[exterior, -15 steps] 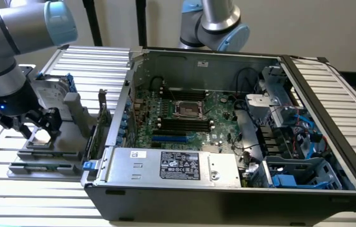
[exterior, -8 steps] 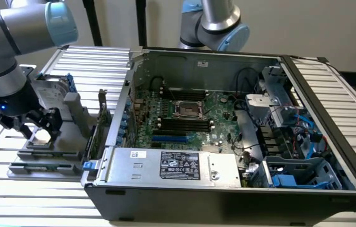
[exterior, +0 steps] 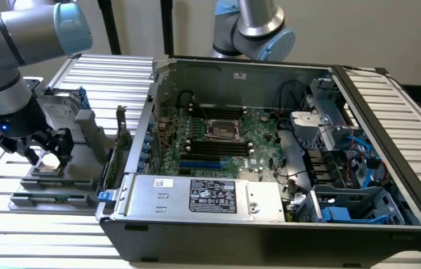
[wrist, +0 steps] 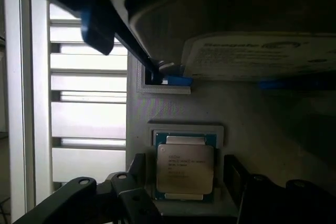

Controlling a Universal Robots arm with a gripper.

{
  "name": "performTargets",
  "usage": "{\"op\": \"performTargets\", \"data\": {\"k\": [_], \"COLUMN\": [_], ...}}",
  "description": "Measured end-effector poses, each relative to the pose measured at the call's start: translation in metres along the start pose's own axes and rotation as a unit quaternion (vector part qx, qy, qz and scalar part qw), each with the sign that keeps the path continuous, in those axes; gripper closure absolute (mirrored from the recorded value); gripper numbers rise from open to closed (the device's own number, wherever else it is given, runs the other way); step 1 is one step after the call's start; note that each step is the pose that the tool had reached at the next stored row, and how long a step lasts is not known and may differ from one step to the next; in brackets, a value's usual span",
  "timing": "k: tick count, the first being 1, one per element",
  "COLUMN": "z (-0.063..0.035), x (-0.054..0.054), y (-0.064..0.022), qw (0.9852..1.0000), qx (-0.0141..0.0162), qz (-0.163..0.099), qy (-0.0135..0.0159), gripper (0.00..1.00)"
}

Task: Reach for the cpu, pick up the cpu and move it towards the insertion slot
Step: 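Pick up the cpu and move it towards the insertion slot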

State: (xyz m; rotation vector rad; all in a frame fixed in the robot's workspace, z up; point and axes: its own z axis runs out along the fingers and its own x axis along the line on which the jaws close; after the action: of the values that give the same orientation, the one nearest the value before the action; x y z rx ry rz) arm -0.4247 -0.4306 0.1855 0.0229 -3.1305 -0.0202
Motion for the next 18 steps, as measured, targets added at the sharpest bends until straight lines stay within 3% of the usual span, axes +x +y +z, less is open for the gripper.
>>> {"op": "performTargets", "data": {"k": [1, 3, 6, 9, 14, 18], "z": [0.0000, 0.0000, -0.0001, -0.0035, -0.0230, -0.0410], "x": [0.000, 0.000, 0.000, -0.001, -0.001, -0.002], "y": [0.0000, 0.0000, 0.0001, 0.0000, -0.0007, -0.0013], "qw": [1.0000, 1.0000, 1.0000, 1.0000, 1.0000, 1.0000], "qx": [0.0000, 0.0000, 0.0000, 0.0000, -0.0001, -0.0001], "qz": [0.000, 0.000, 0.000, 0.000, 0.000, 0.000], "qy": [0.0000, 0.0001, 0.0006, 0.0033, 0.0073, 0.0082], "gripper": [0.31, 0.44, 0.45, 0.45, 0.45, 0.45]}}
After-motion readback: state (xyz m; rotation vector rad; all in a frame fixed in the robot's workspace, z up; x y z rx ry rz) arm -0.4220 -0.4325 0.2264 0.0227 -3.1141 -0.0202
